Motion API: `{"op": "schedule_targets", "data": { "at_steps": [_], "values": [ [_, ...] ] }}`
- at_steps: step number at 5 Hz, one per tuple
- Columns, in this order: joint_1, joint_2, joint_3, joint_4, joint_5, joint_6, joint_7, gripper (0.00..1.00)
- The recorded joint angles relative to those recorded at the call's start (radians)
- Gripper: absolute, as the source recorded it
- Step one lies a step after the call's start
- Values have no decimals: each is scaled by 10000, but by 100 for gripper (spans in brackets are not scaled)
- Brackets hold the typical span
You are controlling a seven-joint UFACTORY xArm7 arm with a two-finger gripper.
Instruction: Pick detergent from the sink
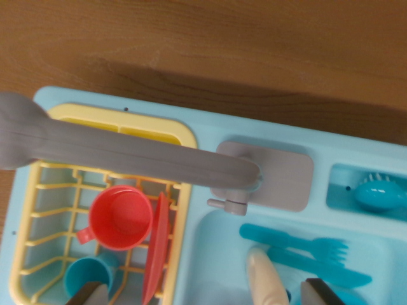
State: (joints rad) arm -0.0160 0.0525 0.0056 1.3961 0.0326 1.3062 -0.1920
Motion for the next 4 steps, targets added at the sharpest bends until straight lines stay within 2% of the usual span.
{"op": "schedule_targets", "data": {
  "at_steps": [1,2,3,4],
  "values": [
    [0,0,0,0,0,0,0,0],
    [-35,60,-45,-358,49,-424,-255,0],
    [-35,60,-45,-358,49,-424,-255,0],
    [-74,126,-95,-757,104,-896,-539,0]
  ]
}}
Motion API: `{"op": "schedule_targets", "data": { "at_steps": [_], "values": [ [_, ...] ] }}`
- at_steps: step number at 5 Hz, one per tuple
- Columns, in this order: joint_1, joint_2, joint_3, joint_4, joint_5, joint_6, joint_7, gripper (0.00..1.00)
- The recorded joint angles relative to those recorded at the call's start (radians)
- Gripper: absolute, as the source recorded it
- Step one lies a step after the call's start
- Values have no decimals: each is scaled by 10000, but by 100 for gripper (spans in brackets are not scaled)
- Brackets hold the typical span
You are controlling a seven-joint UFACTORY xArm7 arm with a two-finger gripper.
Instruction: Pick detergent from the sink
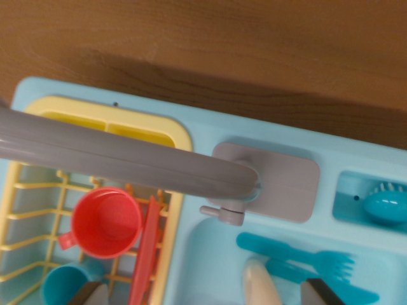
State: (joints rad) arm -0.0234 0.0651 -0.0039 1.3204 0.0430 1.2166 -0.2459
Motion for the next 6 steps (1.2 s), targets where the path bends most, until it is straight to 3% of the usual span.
{"op": "schedule_targets", "data": {
  "at_steps": [1,2,3,4,5,6],
  "values": [
    [0,0,0,0,0,0,0,0],
    [-38,66,-50,-395,54,-468,-281,0],
    [-38,66,-50,-395,54,-468,-281,0],
    [-75,129,-98,-775,106,-918,-552,0],
    [-75,129,-98,-775,106,-918,-552,0],
    [-114,196,-148,-1175,161,-1390,-836,0]
  ]
}}
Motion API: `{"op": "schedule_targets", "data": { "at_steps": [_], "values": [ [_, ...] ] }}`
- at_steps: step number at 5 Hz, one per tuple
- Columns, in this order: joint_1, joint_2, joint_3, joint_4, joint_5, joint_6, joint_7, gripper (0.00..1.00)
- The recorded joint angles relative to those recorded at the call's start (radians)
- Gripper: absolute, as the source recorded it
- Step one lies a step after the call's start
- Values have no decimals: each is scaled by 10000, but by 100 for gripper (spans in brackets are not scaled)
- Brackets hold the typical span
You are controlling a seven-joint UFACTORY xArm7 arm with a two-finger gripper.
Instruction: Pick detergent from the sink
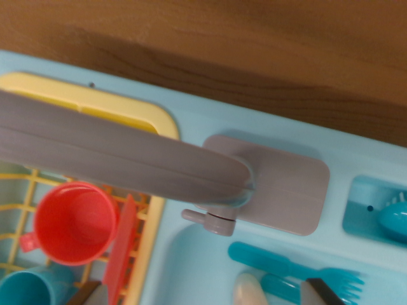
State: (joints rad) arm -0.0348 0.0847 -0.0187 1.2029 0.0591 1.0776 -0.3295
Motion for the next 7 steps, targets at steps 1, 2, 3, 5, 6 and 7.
{"op": "schedule_targets", "data": {
  "at_steps": [1,2,3,5,6,7],
  "values": [
    [0,0,0,0,0,0,0,0],
    [-39,66,-50,-398,55,-471,-283,0],
    [-39,66,-50,-398,55,-471,-283,0],
    [-76,131,-99,-784,108,-928,-558,0],
    [-113,194,-146,-1160,159,-1373,-825,0],
    [-113,194,-146,-1160,159,-1373,-825,0]
  ]
}}
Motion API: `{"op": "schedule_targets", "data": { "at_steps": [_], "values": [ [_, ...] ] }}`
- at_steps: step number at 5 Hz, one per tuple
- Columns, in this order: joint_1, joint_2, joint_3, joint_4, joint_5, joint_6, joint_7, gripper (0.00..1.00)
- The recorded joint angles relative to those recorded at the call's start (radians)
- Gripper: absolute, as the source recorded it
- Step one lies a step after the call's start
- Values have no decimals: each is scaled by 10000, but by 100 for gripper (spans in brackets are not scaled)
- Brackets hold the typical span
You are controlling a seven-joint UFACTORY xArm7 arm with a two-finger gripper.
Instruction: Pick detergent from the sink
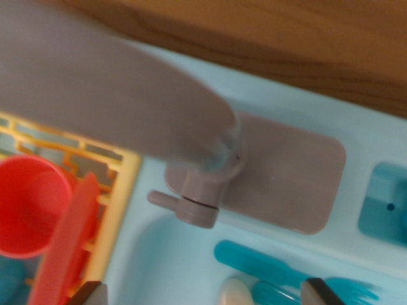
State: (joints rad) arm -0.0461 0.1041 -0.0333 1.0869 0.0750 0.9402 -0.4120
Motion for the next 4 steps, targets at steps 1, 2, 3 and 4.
{"op": "schedule_targets", "data": {
  "at_steps": [1,2,3,4],
  "values": [
    [-35,61,-46,-363,50,-430,-258,0],
    [-35,61,-46,-363,50,-430,-258,0],
    [-69,118,-89,-705,97,-834,-501,0],
    [-69,118,-89,-705,97,-834,-501,0]
  ]
}}
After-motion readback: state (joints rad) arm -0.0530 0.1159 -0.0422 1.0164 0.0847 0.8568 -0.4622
